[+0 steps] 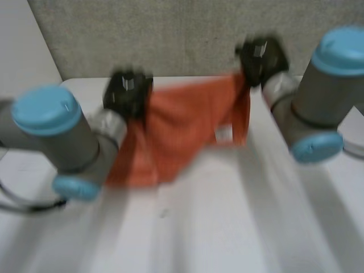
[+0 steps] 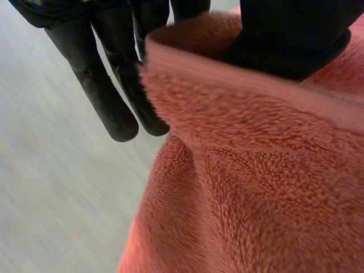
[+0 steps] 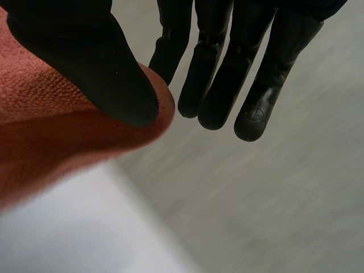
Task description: Fold the laundry
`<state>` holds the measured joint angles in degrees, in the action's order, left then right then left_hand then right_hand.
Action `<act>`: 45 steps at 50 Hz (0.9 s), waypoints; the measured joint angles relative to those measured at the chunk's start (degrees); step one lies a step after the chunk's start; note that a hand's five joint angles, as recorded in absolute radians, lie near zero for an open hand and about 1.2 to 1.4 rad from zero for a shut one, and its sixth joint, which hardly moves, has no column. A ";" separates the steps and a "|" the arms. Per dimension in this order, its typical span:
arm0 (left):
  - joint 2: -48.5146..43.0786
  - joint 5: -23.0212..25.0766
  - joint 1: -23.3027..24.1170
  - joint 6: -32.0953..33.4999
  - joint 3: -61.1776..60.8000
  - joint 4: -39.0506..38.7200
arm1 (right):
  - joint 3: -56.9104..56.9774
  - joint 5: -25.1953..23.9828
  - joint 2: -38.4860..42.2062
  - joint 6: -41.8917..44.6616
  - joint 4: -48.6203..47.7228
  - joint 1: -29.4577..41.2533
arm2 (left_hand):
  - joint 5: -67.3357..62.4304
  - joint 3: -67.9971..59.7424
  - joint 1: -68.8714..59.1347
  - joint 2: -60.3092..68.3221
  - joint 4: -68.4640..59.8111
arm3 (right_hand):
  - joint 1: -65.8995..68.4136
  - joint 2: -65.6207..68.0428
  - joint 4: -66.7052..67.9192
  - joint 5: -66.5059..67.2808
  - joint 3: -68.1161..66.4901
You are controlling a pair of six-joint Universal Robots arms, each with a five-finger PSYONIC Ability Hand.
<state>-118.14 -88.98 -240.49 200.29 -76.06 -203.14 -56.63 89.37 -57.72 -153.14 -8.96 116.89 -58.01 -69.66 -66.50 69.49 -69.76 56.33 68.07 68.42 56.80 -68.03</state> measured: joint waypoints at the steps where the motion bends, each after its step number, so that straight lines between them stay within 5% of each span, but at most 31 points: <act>1: 0.34 0.43 -0.15 1.73 3.00 -1.44 | 2.47 0.63 -0.43 -0.38 -2.03 0.02 | 0.00 0.00 0.00 0.00 0.00 | 0.00 0.00 0.00 0.00 0.00; 10: 5.78 5.56 -1.05 5.19 8.92 -10.89 | 5.43 2.76 -7.06 -3.43 -12.28 0.09 | 0.00 0.00 0.00 0.00 0.00 | 0.00 0.00 0.00 0.04 0.00; 22: 4.90 7.28 -2.20 -0.93 -6.93 -11.40 | -20.26 -1.11 -11.98 -3.60 -12.02 0.31 | 1.58 3.92 0.27 -3.74 3.95 | 0.00 0.00 0.00 0.17 -0.05; 34: -7.33 7.27 -2.66 -3.34 -14.53 -9.01 | -30.64 -3.56 -4.37 -2.74 -7.27 2.31 | 40.20 41.62 39.38 -42.07 41.87 | 0.00 0.00 0.00 0.18 -0.06; 45: 0.54 7.30 -2.50 -3.15 -19.57 -8.04 | -30.79 -3.32 -4.00 -3.51 -5.67 1.87 | 56.01 58.27 54.79 -58.22 58.40 | 0.00 0.00 0.00 0.19 -0.06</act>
<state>-117.60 -81.68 -242.99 197.14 -95.63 -211.17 -87.42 86.05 -61.73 -156.65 -14.62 118.75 -2.01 -11.40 -11.71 11.27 -11.35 56.33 68.08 68.42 56.99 -68.09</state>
